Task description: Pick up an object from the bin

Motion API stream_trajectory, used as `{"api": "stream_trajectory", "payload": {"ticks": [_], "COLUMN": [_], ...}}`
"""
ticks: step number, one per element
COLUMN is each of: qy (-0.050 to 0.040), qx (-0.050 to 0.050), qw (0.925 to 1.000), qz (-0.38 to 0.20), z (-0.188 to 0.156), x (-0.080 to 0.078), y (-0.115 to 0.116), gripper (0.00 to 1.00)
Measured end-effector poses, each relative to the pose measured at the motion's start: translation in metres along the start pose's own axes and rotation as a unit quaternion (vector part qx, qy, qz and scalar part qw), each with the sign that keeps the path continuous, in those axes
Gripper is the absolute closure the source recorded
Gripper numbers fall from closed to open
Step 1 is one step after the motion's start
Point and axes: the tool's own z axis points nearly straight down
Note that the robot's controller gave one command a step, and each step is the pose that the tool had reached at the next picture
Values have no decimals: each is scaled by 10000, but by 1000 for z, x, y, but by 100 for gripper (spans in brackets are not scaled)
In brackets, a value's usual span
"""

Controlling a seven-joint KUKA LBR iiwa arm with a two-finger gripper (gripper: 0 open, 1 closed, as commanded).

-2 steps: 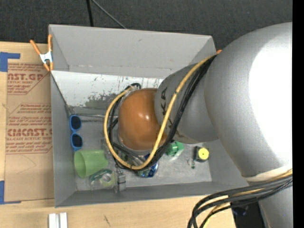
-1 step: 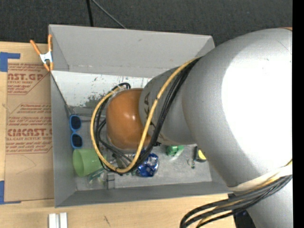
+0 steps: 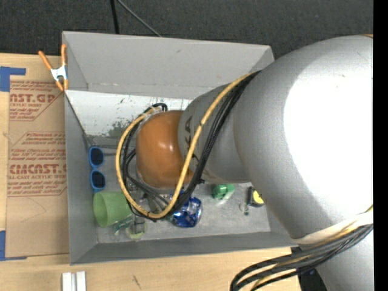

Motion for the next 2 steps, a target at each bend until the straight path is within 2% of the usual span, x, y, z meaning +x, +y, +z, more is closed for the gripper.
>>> {"api": "stream_trajectory", "payload": {"ticks": [1, 2], "qy": [142, 198], "qx": [-59, -94], "qw": [9998, 9802], "qz": [-142, -1968], "z": [-134, -62], "x": [-20, 1], "y": [-16, 14], "gripper": [100, 100]}}
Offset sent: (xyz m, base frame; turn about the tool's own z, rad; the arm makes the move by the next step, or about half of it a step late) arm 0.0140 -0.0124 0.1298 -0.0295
